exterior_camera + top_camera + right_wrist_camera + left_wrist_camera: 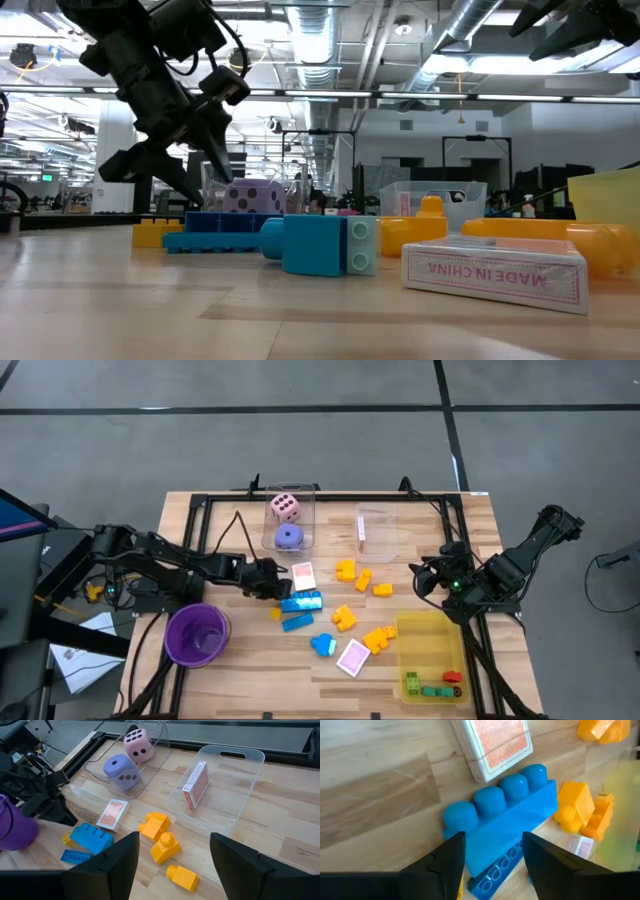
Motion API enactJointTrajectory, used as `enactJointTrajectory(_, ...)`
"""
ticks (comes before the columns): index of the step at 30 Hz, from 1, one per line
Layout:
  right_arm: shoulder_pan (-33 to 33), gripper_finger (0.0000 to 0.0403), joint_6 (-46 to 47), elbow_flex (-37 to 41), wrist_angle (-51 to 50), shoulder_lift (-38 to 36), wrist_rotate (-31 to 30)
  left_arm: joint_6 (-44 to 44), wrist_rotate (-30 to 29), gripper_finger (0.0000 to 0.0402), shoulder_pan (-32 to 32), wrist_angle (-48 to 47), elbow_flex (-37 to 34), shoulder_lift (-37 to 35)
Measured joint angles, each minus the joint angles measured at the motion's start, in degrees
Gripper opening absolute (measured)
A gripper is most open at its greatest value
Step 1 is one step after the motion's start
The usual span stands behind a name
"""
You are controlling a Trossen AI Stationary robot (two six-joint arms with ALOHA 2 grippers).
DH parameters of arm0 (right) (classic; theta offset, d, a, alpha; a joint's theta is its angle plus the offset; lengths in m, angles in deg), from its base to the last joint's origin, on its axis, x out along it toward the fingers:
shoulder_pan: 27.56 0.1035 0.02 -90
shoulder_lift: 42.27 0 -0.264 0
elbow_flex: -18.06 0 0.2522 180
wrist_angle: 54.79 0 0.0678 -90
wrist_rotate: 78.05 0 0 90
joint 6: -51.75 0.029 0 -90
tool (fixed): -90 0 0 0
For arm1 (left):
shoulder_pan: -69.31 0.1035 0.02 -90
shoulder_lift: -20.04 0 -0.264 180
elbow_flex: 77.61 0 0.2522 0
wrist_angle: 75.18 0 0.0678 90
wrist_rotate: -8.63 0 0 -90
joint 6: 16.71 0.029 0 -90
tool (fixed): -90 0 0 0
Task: Pick & Place Toys
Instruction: Put the top blue game piece into the bin
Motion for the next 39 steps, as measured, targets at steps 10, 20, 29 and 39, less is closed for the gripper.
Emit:
enactJointTrajectory(10, 0.0, 0.0235, 0.0, 0.0, 0.0, 0.0, 0.0, 0.1, -2.1, 0.0178, 0.0, -0.9, 0.1, 1.2)
enactJointTrajectory(20, 0.0, 0.0235, 0.0, 0.0, 0.9, 0.0, 0.1, -4.1, -2.1, 0.0172, 0.0, 3.1, 0.0, 8.4)
enactJointTrajectory(29, 0.0, 0.0235, -0.5, 0.0, 1.0, 0.0, 0.1, -4.1, -2.1, 0.0158, 0.0, 4.5, 0.2, 10.2)
enactJointTrajectory(39, 0.0, 0.0235, -0.6, 0.0, 0.5, 0.0, 0.1, -0.6, -2.6, 0.0105, 0.0, 6.3, 0.0, 10.2)
